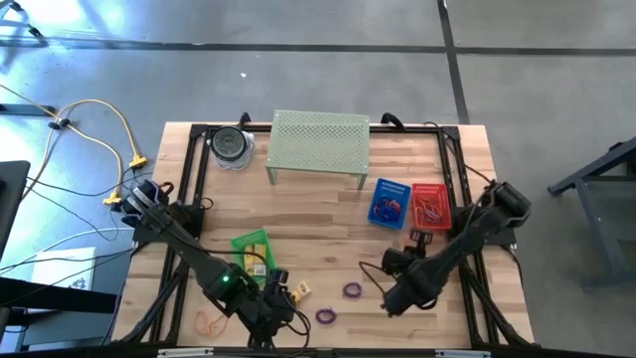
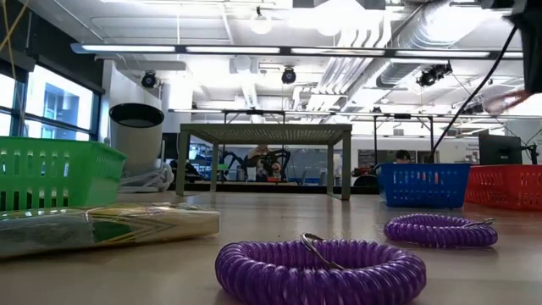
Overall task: Pick & Place Office Desk Supplies
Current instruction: Put the orange rubber band into the red bin, then put the crayon box into the green bin
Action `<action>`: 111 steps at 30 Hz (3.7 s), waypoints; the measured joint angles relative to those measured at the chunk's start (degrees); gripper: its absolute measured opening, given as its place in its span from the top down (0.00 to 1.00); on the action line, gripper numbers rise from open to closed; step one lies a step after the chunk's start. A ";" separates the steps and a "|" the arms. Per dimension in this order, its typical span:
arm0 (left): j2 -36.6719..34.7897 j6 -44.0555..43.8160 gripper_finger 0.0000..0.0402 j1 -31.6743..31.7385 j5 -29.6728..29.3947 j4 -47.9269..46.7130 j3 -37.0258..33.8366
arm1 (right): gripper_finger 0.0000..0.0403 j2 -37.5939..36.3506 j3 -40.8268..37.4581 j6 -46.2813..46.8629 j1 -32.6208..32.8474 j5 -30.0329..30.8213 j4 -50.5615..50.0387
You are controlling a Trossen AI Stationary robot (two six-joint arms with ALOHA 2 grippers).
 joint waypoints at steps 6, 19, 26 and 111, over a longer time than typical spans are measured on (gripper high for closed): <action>0.00 1.79 0.47 2.32 -0.07 0.15 0.00 | 1.00 -12.35 -9.61 5.88 -1.06 1.34 -0.15; 0.00 5.22 0.47 6.84 -0.11 1.80 0.02 | 1.00 -33.10 -33.64 8.07 -13.57 -6.17 7.14; 0.00 6.64 0.47 8.34 -0.11 3.87 0.02 | 1.00 -32.49 -35.51 -1.08 -23.77 -5.46 10.82; 26.34 -56.67 0.47 -15.28 -52.81 0.26 -3.59 | 0.47 -34.12 -27.32 -44.66 -1.31 14.51 68.62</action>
